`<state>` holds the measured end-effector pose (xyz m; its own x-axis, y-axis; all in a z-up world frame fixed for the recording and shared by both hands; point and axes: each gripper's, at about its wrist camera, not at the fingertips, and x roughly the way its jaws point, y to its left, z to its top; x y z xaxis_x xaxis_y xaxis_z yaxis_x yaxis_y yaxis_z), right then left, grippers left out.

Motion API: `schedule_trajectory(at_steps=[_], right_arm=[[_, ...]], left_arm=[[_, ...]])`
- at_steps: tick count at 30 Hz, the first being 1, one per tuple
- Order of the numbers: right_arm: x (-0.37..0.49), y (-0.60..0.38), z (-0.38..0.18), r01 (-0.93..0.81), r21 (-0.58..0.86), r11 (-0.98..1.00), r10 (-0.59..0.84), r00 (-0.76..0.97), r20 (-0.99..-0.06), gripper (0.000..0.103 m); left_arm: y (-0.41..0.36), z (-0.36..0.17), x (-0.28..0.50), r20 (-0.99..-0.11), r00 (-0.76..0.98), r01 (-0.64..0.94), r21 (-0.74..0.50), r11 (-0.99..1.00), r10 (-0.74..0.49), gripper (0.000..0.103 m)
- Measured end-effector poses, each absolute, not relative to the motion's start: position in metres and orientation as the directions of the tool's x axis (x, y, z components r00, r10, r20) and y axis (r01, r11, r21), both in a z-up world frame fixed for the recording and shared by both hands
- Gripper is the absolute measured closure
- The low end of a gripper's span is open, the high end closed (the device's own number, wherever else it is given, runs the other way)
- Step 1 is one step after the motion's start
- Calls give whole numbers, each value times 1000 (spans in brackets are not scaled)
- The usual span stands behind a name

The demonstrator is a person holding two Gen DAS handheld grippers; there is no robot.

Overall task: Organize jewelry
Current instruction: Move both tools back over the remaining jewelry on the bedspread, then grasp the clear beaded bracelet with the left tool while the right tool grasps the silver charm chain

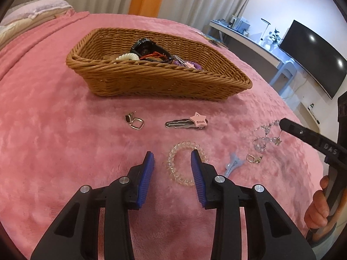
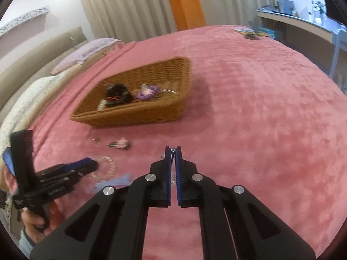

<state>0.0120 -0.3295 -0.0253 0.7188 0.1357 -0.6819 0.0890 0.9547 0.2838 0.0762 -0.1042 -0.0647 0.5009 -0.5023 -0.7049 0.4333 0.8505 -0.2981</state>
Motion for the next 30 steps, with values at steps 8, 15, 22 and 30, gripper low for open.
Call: schedule_trajectory(at_steps=[8,15,22,30], right_arm=[[12,-342,-53,115,223,968,100,640,-762,100],[5,-358,-52,111,306,946,160,661,-733,69],[13,-342,-55,103,241,965,119,648,-752,68],[26,-322,-66,85,123,989,45,615,-787,68]], left_arm=[[-105,-66,75,-701,505,438,-294,849,-504,70],[-105,-66,75,-698,506,440,-296,848,-506,70],[-99,-66,75,-685,496,441,-331,835,-533,70],[-106,-68,76,-701,487,453,-307,837,-521,68]])
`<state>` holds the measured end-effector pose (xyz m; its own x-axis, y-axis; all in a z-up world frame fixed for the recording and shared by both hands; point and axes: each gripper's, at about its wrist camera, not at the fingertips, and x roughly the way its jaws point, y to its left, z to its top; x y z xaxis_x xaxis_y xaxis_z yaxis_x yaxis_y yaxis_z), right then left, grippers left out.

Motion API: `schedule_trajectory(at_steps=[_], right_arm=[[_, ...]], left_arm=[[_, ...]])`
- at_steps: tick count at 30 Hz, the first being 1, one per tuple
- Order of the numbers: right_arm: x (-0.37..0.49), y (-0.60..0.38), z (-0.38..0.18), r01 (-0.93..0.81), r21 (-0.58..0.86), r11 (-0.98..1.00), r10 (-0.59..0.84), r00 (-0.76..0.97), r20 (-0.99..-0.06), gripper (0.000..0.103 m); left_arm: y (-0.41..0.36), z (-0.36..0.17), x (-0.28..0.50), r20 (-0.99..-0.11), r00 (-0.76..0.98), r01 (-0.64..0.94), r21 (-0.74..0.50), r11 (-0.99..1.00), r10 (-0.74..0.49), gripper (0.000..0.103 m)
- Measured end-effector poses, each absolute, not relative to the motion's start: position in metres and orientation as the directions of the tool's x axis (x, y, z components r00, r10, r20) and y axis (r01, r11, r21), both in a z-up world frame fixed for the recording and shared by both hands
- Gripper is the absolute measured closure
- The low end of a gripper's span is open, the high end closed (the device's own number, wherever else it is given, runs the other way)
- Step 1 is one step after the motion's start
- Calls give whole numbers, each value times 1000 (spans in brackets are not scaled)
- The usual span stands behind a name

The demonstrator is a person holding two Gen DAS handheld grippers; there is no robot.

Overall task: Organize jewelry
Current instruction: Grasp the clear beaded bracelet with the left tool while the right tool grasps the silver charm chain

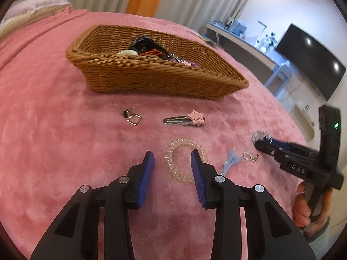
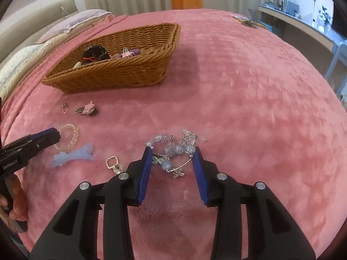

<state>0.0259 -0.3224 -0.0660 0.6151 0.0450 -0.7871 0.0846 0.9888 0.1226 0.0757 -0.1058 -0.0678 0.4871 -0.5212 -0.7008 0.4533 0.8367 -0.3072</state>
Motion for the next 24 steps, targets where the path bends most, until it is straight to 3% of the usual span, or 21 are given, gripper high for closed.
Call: schedule_trajectory(at_steps=[2,3,4,5,10,18,20,24], right_arm=[[26,-322,-67,83,122,989,45,614,-788,69],[25,-321,-66,78,119,990,46,618,-785,75],[23,-320,-66,72,119,990,49,620,-783,89],[22,-318,-65,60,117,991,54,625,-779,94],[15,-317,-56,56,123,991,55,661,-749,94],[2,-322,-18,39,220,975,118,746,-655,94],[1,-318,-5,26,220,975,123,762,-635,103],[0,-310,24,4,191,982,112,796,-595,103]], left_arm=[[-114,-68,74,-719,498,462,-254,850,-485,67],[-117,-68,72,-726,506,465,-225,856,-466,68],[-122,-67,69,-729,518,472,-193,860,-448,78],[-125,-67,68,-731,517,481,-182,858,-445,95],[-125,-60,61,-703,546,497,-167,852,-456,96],[-104,-30,46,-578,580,534,-262,804,-574,96],[-103,-18,44,-565,601,536,-240,809,-565,96],[-101,8,43,-539,633,548,-196,813,-556,96]])
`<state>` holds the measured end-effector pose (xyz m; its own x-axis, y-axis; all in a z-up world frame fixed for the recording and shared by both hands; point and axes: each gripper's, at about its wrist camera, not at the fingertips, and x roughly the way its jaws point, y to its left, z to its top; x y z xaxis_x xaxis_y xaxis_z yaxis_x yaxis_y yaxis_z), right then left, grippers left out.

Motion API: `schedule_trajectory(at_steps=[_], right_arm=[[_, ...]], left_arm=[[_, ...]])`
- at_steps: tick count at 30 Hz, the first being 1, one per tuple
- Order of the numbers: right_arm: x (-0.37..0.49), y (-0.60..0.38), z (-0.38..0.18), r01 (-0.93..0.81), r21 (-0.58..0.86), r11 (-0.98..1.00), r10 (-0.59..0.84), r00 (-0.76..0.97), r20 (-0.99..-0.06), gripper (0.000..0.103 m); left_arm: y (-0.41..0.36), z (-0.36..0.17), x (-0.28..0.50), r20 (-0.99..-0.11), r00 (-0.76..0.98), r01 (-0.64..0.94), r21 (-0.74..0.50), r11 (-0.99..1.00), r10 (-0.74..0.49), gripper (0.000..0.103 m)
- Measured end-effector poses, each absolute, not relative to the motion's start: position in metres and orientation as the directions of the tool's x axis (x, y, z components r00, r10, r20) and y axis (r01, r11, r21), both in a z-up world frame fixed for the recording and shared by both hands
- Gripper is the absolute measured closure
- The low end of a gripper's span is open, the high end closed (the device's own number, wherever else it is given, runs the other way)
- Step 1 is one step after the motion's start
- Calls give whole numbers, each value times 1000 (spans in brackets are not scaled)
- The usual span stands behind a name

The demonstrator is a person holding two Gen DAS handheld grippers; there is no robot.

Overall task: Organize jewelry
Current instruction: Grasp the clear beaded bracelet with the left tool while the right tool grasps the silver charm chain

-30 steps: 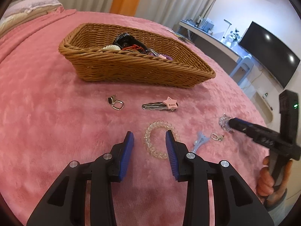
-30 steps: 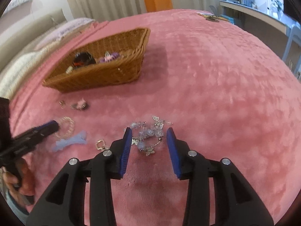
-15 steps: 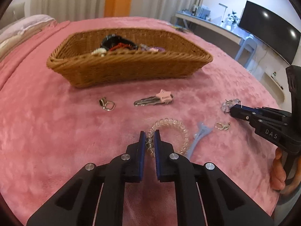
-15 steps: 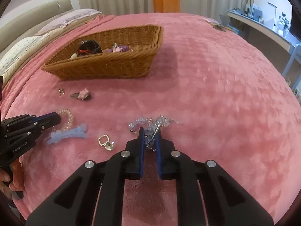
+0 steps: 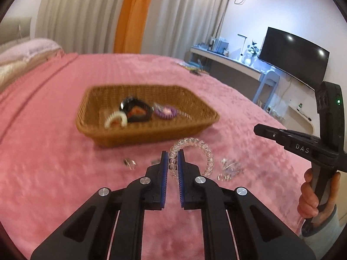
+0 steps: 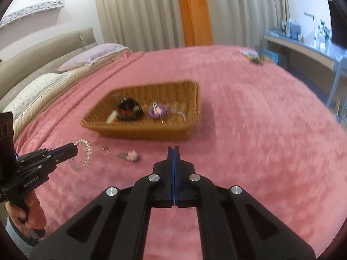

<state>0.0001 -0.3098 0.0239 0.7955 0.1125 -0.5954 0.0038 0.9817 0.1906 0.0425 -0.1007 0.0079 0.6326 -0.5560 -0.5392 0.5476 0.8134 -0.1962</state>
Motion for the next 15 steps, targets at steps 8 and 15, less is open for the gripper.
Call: schedule_trajectory(at_steps=[8,15], right_arm=[[3,-312,34,-36,196,980,152,774,-615,103],[5,-323,-27,-5,233,973,173,681,-711,48]], left_arm=[[-86,29,43,-501,662,539,-198,819,-557,96],[-80,9,47,-517,640,527,-242,814,-568,96]])
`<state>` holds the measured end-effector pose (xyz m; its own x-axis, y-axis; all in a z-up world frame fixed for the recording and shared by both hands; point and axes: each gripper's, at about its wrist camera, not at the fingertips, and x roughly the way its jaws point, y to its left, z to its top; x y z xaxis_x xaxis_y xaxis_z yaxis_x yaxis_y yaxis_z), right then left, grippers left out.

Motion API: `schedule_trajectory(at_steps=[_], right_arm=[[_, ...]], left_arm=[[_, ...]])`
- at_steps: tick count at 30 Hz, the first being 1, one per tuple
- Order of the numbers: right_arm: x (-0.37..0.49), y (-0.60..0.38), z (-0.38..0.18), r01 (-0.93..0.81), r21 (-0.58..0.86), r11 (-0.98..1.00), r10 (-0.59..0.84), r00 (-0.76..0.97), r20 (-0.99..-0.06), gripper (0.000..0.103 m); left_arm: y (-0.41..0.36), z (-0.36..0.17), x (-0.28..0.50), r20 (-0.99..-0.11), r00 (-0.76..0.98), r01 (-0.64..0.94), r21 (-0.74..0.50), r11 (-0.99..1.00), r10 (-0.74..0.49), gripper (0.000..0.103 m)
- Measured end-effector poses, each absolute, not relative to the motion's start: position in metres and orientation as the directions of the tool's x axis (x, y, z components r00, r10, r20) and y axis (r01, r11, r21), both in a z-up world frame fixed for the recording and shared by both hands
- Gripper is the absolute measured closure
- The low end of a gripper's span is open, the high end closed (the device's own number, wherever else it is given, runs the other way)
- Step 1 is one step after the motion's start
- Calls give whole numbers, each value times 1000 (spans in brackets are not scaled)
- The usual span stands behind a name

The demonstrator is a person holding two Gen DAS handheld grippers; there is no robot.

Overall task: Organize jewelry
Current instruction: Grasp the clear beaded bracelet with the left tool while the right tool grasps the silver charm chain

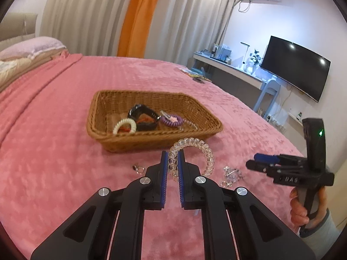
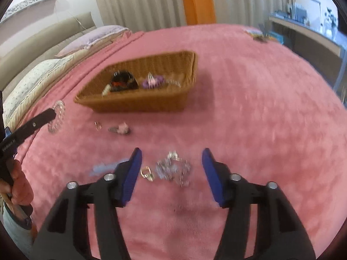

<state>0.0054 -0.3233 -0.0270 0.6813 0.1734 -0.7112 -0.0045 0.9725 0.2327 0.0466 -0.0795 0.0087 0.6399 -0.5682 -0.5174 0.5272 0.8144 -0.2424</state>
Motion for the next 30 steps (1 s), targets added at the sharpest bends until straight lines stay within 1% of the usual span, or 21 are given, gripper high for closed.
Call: schedule_trajectory(at_steps=[1,3,4,8,9,10,11,13,15,21,26,30], right_arm=[[8,-322,-33,-4,226,974,171,667,-725,49],[14,-319,-43,7,213,977,160,637,-754,56],[16,-317,-47,1,219,976,170,627,-760,67],[29,-314,-64,9,195,981,152,592,-791,69],[29,-314,-64,7,187,982,146,595,-791,73],[29,-314,-63,6,183,983,143,596,-790,83],[28,-314,-61,1,190,982,151,599,-786,86],[26,-313,-60,12,165,986,123,615,-779,90],[24,-313,-56,18,146,989,103,626,-773,91],[14,-320,-31,27,184,983,118,679,-724,91],[12,-320,13,8,198,980,128,738,-663,91],[27,-311,58,-18,173,985,120,791,-600,91]], left_arm=[[-79,5,47,-522,637,526,-243,815,-567,96],[-79,0,48,-527,633,525,-247,814,-568,96],[-78,-3,49,-529,630,524,-251,814,-568,96],[-80,-9,52,-539,623,523,-252,814,-567,96],[-80,-10,52,-540,622,524,-252,814,-567,96],[-79,-10,52,-540,621,524,-253,813,-568,96],[-79,-11,52,-540,621,525,-253,813,-569,96],[-79,-11,52,-539,622,523,-254,814,-568,96],[-79,-11,52,-538,622,525,-254,813,-569,96],[-78,-8,52,-533,629,526,-245,814,-566,96],[-79,13,56,-510,658,526,-216,822,-555,96],[-83,37,69,-490,693,515,-177,839,-529,96]])
